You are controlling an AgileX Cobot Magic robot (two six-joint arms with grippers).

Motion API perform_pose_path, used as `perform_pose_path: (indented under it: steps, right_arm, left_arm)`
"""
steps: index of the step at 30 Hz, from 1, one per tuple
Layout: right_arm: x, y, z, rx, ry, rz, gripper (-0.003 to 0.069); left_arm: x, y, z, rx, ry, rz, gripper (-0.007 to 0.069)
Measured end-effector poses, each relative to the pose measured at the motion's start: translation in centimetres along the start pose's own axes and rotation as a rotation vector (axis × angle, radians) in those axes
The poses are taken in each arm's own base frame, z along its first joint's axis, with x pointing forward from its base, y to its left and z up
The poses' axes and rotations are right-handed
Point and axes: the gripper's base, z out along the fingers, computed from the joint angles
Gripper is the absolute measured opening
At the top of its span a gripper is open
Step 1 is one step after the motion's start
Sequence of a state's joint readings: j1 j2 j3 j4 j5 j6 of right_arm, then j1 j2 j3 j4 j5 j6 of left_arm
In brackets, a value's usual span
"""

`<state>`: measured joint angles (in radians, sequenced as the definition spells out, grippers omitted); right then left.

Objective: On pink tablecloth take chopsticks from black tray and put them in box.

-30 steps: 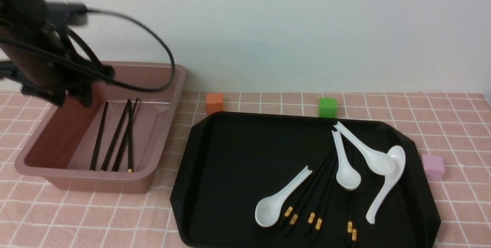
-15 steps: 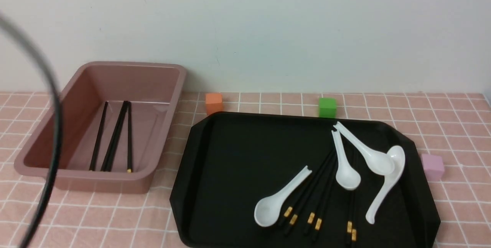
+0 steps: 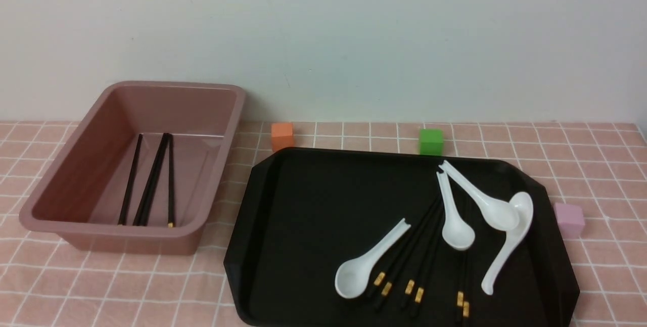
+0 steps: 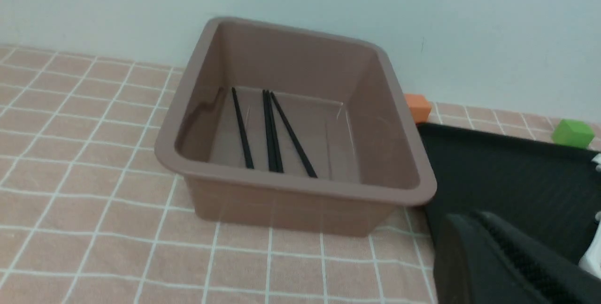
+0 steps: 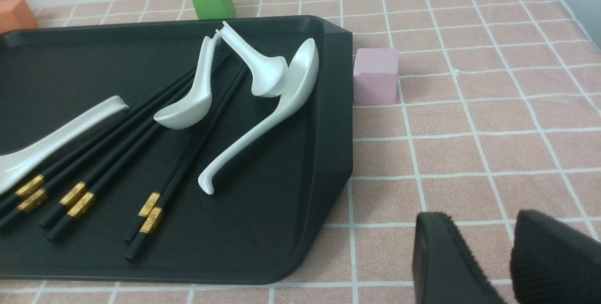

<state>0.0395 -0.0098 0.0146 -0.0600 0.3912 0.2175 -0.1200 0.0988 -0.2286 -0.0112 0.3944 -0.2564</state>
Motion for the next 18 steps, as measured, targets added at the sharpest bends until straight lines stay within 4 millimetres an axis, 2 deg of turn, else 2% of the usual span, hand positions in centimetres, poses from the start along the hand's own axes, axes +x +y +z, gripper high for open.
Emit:
perform_pose_path:
  steps: [6, 12, 18]
  right_arm:
    - [0.0, 0.0, 0.0, 0.001, 0.0, -0.002, 0.024]
    - [0.0, 0.0, 0.0, 0.001, 0.0, -0.002, 0.024]
    - [0.0, 0.0, 0.0, 0.001, 0.0, -0.002, 0.024]
  left_arm:
    - [2.2, 0.6, 0.7, -0.019, 0.068, 0.0, -0.0013]
    - [3.0, 0.8, 0.9, -0.026, 0.094, -0.006, -0.0013]
    - [3.9, 1.3, 0.9, -0.042, -0.01, -0.092, -0.0013]
